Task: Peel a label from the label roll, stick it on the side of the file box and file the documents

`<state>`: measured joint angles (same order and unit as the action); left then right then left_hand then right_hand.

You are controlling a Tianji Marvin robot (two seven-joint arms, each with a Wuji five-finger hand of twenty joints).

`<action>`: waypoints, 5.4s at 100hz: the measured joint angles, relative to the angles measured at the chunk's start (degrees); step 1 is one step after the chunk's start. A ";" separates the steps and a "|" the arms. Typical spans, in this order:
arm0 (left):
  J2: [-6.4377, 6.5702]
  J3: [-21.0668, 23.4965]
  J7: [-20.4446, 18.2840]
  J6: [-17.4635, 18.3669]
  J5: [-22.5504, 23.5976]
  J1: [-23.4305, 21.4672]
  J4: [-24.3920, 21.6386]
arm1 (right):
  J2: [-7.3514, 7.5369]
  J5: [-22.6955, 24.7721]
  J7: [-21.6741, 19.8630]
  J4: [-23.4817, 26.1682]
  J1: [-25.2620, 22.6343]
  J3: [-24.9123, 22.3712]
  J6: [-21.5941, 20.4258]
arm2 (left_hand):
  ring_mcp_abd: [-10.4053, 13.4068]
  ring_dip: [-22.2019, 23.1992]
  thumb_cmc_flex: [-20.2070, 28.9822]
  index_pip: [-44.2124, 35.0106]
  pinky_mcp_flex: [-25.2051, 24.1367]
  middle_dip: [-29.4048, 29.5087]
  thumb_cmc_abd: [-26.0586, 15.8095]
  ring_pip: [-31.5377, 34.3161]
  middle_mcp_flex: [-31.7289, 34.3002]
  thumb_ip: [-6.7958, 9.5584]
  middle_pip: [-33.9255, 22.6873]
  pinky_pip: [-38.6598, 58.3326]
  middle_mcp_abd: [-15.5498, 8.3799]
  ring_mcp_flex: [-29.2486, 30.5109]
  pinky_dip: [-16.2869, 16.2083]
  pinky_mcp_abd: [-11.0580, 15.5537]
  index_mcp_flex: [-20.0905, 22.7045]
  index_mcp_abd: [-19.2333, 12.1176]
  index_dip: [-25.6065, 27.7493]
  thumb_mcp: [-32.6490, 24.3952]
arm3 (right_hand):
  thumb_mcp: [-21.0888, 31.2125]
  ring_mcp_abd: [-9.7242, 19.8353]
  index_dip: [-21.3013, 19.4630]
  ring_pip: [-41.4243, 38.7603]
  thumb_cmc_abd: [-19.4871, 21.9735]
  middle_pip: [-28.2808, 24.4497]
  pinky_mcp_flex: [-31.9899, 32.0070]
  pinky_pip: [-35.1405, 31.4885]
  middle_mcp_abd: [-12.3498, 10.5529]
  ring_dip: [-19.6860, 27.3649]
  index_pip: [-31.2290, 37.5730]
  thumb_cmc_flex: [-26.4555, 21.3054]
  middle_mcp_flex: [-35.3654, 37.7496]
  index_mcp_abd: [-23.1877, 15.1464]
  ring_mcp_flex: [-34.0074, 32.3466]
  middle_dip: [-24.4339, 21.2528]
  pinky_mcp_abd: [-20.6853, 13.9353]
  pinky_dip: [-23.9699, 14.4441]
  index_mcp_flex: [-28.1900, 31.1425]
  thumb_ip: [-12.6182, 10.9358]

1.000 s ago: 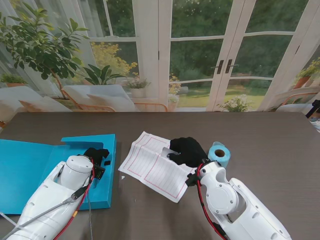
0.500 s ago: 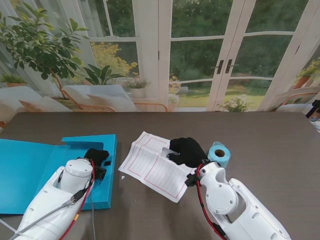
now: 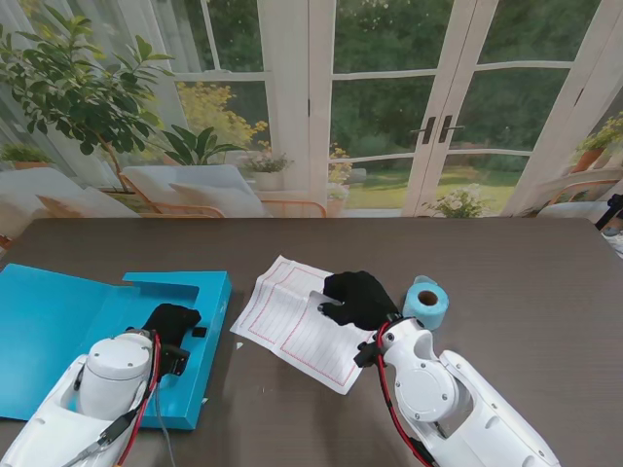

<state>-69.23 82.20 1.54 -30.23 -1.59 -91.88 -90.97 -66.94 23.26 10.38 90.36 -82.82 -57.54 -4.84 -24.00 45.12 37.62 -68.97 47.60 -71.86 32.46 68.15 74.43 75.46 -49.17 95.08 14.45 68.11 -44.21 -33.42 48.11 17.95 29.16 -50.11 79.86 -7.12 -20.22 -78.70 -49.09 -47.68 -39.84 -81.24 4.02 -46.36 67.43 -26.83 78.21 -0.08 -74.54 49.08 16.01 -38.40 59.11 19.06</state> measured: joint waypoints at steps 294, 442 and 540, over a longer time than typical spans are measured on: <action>4.09 2.35 -12.20 4.52 -9.24 -8.09 -17.67 | -9.40 -13.21 12.49 -5.95 9.40 14.15 14.02 | -0.40 0.10 0.00 0.20 -1.96 -0.11 0.01 1.21 0.55 0.60 -0.73 0.72 0.46 -1.37 0.96 -0.08 0.47 0.84 1.95 -0.51 | -1.36 -2.89 1.01 7.63 2.85 0.53 0.00 0.00 2.63 4.02 0.03 -0.17 -3.58 0.56 1.01 -3.05 1.91 0.32 -2.51 0.62; 3.83 2.46 -11.43 4.38 -9.68 -8.71 -18.36 | -9.84 -17.95 12.06 -3.06 7.47 12.54 16.05 | -0.49 0.11 0.00 0.23 -2.05 -0.11 -0.01 1.21 0.55 0.60 -0.75 0.72 0.51 -1.39 0.32 -0.17 0.47 0.87 1.99 -0.55 | -1.36 -3.04 1.33 6.31 2.84 0.53 0.00 0.00 2.83 3.35 0.03 -1.70 -3.51 2.09 1.01 -3.05 2.65 0.39 -2.51 0.62; 3.84 2.61 -11.71 4.47 -9.97 -8.97 -18.52 | -10.19 -15.34 12.81 -4.57 7.89 14.34 16.21 | -0.51 0.12 0.00 0.25 -2.06 -0.11 -0.04 1.21 0.55 0.60 -0.75 0.72 0.51 -1.39 0.29 -0.20 0.46 0.87 2.00 -0.62 | -1.36 -3.68 1.33 6.35 2.83 0.53 0.00 0.00 3.24 3.37 -0.58 -1.69 -3.63 1.83 1.01 -2.92 2.65 0.42 -2.51 0.62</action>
<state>-65.39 84.81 -10.17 -25.76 -11.56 -100.85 -109.48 -77.13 7.93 23.19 85.79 -74.93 -43.20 11.38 -24.52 45.23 37.62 -68.72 45.54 -71.98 32.42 69.35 74.98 76.05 -49.92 95.80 14.96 66.72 -43.92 -33.62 48.57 18.82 31.15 -50.73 78.51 -10.80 -18.89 -72.35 -46.26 -47.15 -39.84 -81.24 7.26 -42.99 66.85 -28.52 74.58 1.76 -73.53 46.16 18.66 -37.97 56.60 19.67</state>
